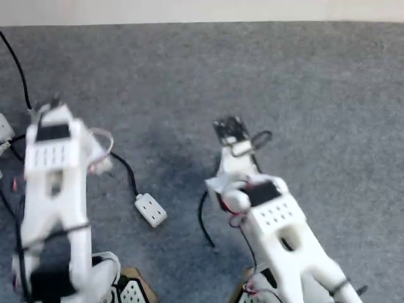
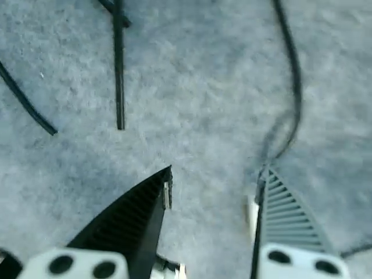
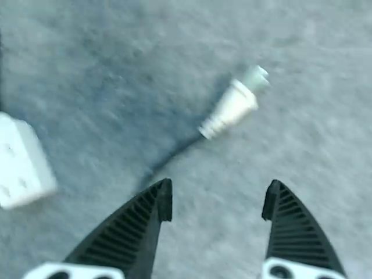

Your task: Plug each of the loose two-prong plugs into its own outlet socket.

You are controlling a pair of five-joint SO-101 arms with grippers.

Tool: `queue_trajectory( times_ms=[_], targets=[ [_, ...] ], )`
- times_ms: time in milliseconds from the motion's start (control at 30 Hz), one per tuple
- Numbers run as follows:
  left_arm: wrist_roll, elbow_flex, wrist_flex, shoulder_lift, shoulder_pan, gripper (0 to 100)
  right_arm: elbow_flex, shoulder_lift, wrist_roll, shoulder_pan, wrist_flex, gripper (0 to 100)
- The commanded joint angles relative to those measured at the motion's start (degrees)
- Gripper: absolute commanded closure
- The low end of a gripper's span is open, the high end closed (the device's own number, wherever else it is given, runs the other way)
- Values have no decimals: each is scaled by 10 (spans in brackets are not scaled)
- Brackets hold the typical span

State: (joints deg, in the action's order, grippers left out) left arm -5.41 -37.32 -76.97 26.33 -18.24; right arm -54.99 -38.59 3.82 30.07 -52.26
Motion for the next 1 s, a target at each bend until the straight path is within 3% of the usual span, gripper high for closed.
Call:
queue_trajectory(
  times_ms=[0,133,200,433,633,967],
  targets=[
    [-6,-210,143,138,-65,765,50,53,43,24,58,747],
    [-18,-349,261,244,-106,768,45,88,107,25,128,747],
    [-47,-364,257,273,-92,768,46,110,129,25,131,758],
    [-50,-367,256,263,-73,768,50,233,136,24,204,877],
    [-51,-367,256,259,-71,768,113,342,135,-12,200,886],
    [-51,-368,256,259,-71,768,157,282,132,-58,128,886]
  ],
)
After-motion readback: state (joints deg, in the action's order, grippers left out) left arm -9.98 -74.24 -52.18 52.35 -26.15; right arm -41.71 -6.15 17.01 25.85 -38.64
